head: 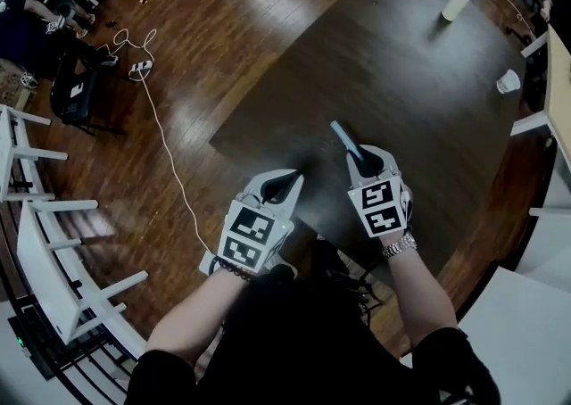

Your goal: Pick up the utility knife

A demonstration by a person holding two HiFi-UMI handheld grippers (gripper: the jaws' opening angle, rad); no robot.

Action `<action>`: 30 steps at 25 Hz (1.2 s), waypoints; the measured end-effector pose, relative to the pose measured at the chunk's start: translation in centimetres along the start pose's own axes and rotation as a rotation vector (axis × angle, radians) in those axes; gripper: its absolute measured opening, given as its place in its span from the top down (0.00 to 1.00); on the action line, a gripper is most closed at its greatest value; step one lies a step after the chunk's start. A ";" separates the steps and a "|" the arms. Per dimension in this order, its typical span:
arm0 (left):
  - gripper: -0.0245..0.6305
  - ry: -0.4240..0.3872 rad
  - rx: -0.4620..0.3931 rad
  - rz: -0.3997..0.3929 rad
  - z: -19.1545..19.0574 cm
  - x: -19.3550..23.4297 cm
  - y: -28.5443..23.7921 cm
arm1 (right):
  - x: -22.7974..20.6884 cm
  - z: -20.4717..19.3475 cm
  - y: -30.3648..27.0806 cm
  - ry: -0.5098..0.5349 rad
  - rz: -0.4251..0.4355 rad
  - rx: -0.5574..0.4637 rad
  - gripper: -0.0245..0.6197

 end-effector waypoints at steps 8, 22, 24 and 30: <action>0.94 0.021 -0.074 0.028 -1.0 2.3 7.3 | 5.6 5.8 2.5 -0.014 0.022 -0.082 0.87; 0.94 0.005 -0.195 0.058 -0.3 2.3 13.2 | 10.7 11.9 7.5 0.052 0.037 -0.196 0.87; 0.94 0.004 -0.204 0.059 -0.2 2.2 13.6 | 11.1 12.3 7.8 0.062 0.039 -0.199 0.87; 0.94 0.000 -0.216 0.063 -0.4 2.4 14.0 | 11.7 12.6 8.0 0.075 0.032 -0.209 0.87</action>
Point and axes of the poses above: the fingertips, and each gripper's own axes: y backward along the fingers, x to its left, z out of its top, the point moved 5 cm from there along y, backward along the fingers, and after that the axes turned 12 degrees about y, right-handed, at the moved point
